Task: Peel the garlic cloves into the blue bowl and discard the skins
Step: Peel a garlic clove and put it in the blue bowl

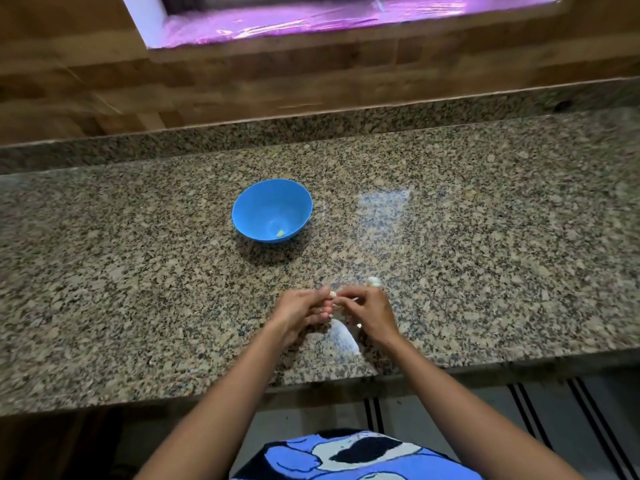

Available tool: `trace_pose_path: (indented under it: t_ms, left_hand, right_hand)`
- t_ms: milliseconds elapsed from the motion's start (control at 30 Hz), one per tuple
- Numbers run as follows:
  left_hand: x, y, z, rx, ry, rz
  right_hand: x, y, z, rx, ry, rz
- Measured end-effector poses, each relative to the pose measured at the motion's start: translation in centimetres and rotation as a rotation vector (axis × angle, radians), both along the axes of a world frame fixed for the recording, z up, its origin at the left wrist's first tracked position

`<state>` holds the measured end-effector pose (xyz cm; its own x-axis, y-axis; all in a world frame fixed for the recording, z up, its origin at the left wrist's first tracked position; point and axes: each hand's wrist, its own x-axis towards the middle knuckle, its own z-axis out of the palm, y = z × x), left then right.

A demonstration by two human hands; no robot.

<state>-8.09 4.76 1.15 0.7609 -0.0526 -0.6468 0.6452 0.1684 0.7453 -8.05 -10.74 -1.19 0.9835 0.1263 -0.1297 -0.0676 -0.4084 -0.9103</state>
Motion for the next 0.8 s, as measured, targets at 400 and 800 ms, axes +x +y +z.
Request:
trace_pose_path:
  t_ms: [400,800]
  left_hand:
    - [0.1,-0.6,0.2,0.237,-0.248,-0.05]
    - [0.2,0.5,0.8,0.162,-0.213,-0.203]
  right_hand:
    - [-0.5,0.1,0.0,0.208,0.045,-0.058]
    - [-0.5,-0.6,1.3,0.352,0.293,0.006]
